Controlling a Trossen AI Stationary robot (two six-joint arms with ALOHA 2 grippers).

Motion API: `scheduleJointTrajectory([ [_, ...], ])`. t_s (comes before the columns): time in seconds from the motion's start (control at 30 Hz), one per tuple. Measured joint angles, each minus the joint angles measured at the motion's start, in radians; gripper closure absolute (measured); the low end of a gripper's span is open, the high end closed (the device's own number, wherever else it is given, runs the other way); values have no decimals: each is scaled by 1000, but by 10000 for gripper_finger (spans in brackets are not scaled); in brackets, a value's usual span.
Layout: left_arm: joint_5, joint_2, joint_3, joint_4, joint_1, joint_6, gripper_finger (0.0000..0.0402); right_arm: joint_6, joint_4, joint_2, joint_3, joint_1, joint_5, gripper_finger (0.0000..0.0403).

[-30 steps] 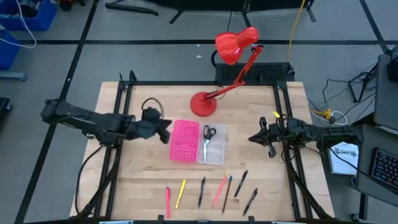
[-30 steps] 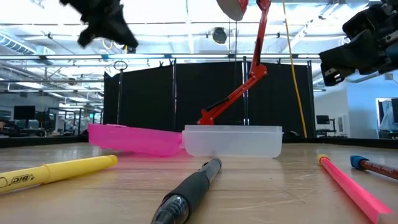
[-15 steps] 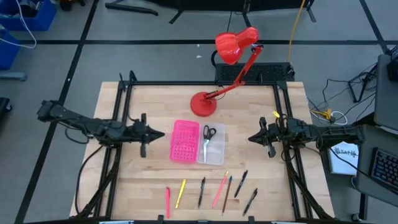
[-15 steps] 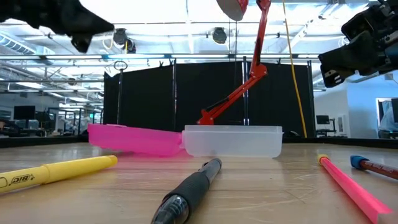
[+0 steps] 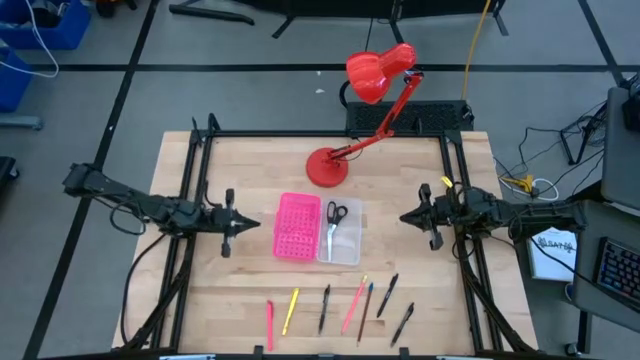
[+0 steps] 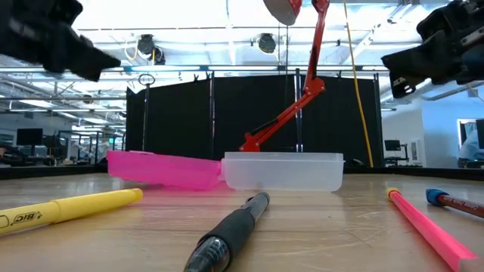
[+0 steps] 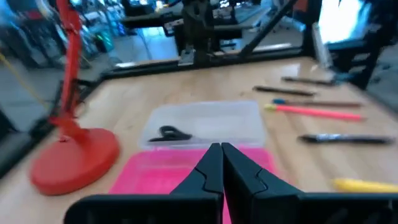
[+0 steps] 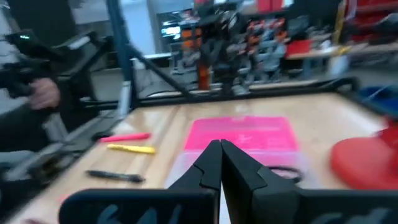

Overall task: Pick & place school supplies into a supply box
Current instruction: Put the black pen into the pink supply box

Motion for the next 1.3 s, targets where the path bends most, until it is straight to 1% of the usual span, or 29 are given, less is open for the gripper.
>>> scheduleJointTrajectory([
  [0.1, -102, -1, -63, 186, 7, 89, 395, -57, 89, 7, 4, 0, 126, 403],
  [0.17, -150, -2, -87, 242, 14, 106, 393, -70, 124, 27, 41, 0, 140, 403],
  [0.27, -171, -5, -97, 252, 22, 111, 395, -64, 23, 114, 143, 25, 146, 403],
  [0.33, -190, -5, -98, 251, 29, 132, 398, -45, -23, 194, 243, 63, 211, 403],
  [0.4, -201, -5, -98, 254, 31, 150, 397, -1, -117, 308, 344, 112, 299, 403],
  [0.5, -216, -5, -98, 261, 31, 184, 385, 93, -273, 517, 509, 205, 375, 403],
  [0.6, -226, -5, -98, 303, 31, 258, 369, 209, -419, 732, 726, 314, 451, 403],
  [0.67, -225, -5, -98, 337, 31, 283, 363, 296, -575, 887, 880, 387, 507, 403],
  [0.77, -219, -5, -98, 361, 31, 278, 358, 441, -801, 1112, 1123, 481, 579, 403],
  [0.87, -219, -4, -98, 362, 31, 285, 359, 601, -993, 1301, 1380, 546, 584, 403],
  [0.93, -218, -4, -98, 362, 31, 281, 361, 700, -1111, 1419, 1524, 583, 578, 403],
  [1.0, -216, -4, -98, 360, 31, 263, 364, 790, -1190, 1526, 1656, 612, 561, 403],
  [1.1, -215, -4, -98, 357, 31, 260, 369, 937, -1280, 1654, 1831, 642, 507, 403],
  [1.2, -215, -4, -98, 357, 31, 251, 371, 1100, -1362, 1759, 1945, 672, 432, 403],
  [1.3, -215, -4, -98, 358, 31, 235, 369, 1303, -1401, 1834, 2000, 695, 302, 403],
])
